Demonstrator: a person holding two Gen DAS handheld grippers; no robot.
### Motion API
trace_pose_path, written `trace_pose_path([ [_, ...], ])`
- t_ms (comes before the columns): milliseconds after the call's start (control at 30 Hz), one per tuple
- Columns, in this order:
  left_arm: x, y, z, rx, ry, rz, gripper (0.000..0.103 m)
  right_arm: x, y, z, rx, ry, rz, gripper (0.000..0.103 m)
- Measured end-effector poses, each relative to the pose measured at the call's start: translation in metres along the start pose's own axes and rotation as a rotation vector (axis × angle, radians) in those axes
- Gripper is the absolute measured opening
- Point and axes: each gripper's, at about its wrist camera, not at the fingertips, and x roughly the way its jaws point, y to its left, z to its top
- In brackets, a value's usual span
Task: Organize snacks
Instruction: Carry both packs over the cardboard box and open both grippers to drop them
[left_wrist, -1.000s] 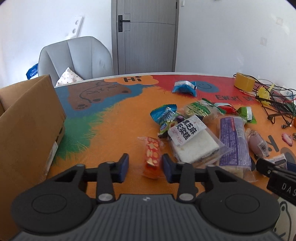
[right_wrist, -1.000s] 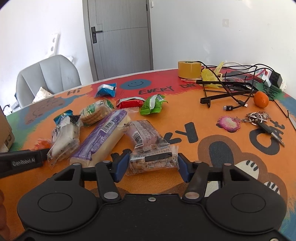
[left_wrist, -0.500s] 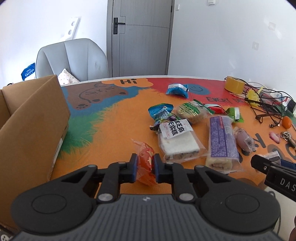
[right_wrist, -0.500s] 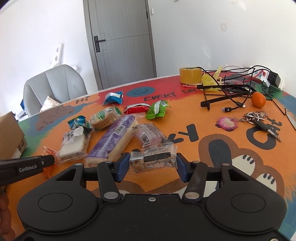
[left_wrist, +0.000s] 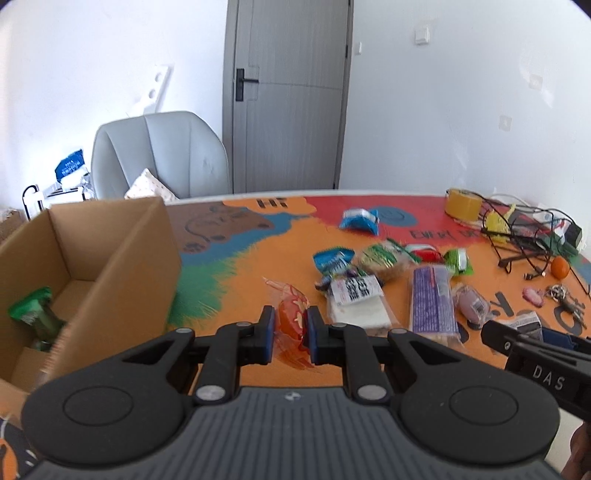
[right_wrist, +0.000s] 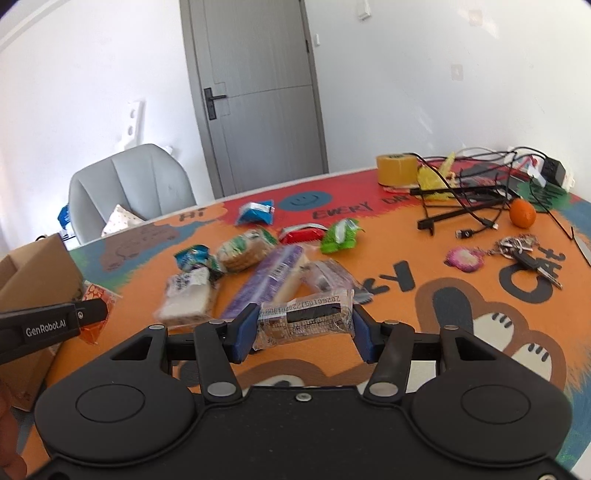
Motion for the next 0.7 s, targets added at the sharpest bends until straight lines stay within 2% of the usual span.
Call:
trace_pose_path([
  [700,-0.062,0.039,0.021,-0.021,-0.133,0.093,0.017,-0.028,0.055,0.015,-0.055,-0.077,0.137,0.053],
])
